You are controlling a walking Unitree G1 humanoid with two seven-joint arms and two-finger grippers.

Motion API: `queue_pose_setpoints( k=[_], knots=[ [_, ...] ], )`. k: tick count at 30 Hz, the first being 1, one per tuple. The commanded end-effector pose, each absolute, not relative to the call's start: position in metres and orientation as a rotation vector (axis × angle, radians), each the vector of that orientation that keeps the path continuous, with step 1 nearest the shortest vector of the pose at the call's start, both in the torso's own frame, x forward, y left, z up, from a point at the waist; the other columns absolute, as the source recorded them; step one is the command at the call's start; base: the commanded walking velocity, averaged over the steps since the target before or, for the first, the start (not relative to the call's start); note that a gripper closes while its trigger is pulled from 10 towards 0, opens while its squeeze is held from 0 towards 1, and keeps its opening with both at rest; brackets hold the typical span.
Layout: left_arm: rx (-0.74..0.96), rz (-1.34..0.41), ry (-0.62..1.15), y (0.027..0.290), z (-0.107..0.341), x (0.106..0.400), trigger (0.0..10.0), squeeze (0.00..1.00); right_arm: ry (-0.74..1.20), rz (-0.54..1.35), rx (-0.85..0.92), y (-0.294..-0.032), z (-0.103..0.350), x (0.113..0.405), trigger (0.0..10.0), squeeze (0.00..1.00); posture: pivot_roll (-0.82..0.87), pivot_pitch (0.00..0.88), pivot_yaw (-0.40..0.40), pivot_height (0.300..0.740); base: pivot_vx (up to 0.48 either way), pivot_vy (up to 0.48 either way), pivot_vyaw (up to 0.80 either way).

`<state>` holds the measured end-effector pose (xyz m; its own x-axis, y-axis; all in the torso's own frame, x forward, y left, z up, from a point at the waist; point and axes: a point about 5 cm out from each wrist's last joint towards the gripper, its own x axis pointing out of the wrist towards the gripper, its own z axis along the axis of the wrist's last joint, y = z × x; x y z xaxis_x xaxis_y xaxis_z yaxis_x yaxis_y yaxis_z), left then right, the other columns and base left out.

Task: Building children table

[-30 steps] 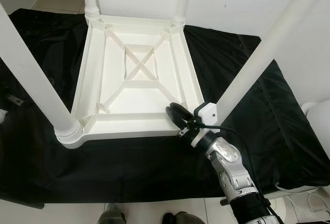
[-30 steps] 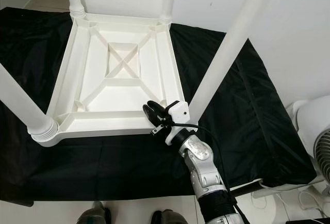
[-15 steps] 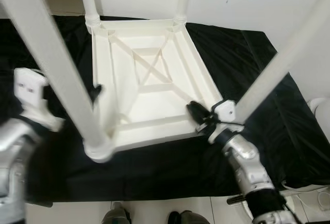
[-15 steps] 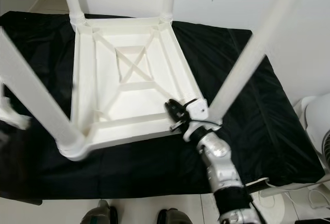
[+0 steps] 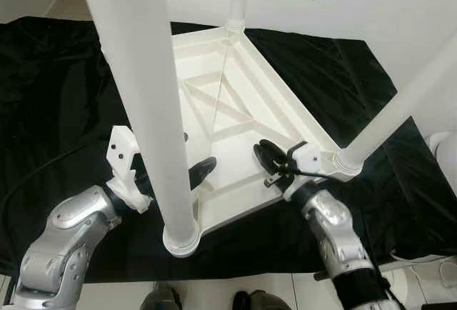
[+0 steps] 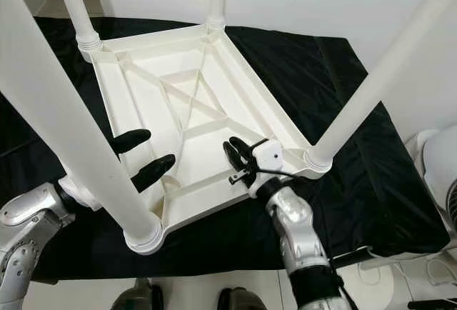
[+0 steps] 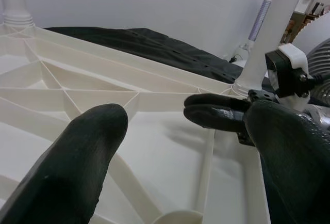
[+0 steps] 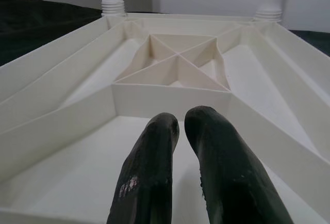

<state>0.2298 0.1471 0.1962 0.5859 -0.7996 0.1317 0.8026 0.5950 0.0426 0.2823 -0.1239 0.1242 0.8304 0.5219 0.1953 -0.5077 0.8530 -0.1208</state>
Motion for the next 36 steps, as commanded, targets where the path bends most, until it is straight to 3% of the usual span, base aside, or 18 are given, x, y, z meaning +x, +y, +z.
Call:
queue_pose_setpoints(
  k=[1,4,9,10,11,12,19,22,23,36],
  knots=[
    [-0.009,-0.99,-0.14,0.144,0.197,0.228,10.0,0.0,-0.191,0.504,-0.069,-0.125,0.114,0.275,10.0,0.0,0.05,0.117,-0.026,0.74,0.0,0.0,0.0],
    [0.0,-0.994,-0.136,0.143,0.196,0.235,10.0,0.0,-0.218,0.351,-0.051,-0.133,0.114,0.264,10.0,0.0,0.03,0.12,-0.02,0.74,0.0,0.0,0.0],
    [0.007,-1.006,-0.137,0.142,0.196,0.238,10.0,0.0,-0.217,0.249,-0.044,-0.142,0.113,0.258,10.0,0.0,0.01,0.122,-0.012,0.74,0.0,0.0,0.0],
    [0.01,-1.018,-0.137,0.141,0.196,0.239,10.0,0.0,-0.211,0.185,-0.043,-0.149,0.111,0.253,10.0,0.67,0.0,0.122,-0.005,0.74,0.0,0.0,0.0],
    [0.01,-1.018,-0.137,0.141,0.196,0.239,10.0,0.0,-0.211,0.185,-0.043,-0.149,0.111,0.253,10.0,0.67,0.0,0.122,-0.005,0.74,0.0,0.0,0.0],
    [0.011,-1.027,-0.138,0.141,0.197,0.241,10.0,0.0,-0.205,0.12,-0.039,-0.158,0.108,0.246,10.0,1.0,-0.02,0.122,0.001,0.74,0.0,0.0,0.0],
    [0.013,-1.06,-0.144,0.139,0.2,0.249,10.0,0.0,-0.192,-0.122,-0.095,-0.184,0.104,0.223,10.0,1.0,-0.05,0.12,0.015,0.74,0.0,0.0,0.0],
    [0.013,-1.064,-0.144,0.139,0.2,0.25,10.0,0.0,-0.192,-0.14,-0.099,-0.186,0.105,0.222,10.0,1.0,-0.05,0.12,0.015,0.74,0.0,0.0,0.0],
    [0.011,-1.076,-0.144,0.138,0.201,0.251,10.0,0.0,-0.203,-0.172,-0.096,-0.188,0.107,0.223,10.0,0.0,-0.05,0.114,0.023,0.74,0.0,0.0,0.0],
    [-0.025,-1.182,-0.153,0.126,0.204,0.244,10.0,0.0,-0.26,-0.265,-0.088,-0.201,0.128,0.256,10.0,0.0,-0.05,0.096,0.013,0.74,0.0,0.0,0.0]
  ],
)
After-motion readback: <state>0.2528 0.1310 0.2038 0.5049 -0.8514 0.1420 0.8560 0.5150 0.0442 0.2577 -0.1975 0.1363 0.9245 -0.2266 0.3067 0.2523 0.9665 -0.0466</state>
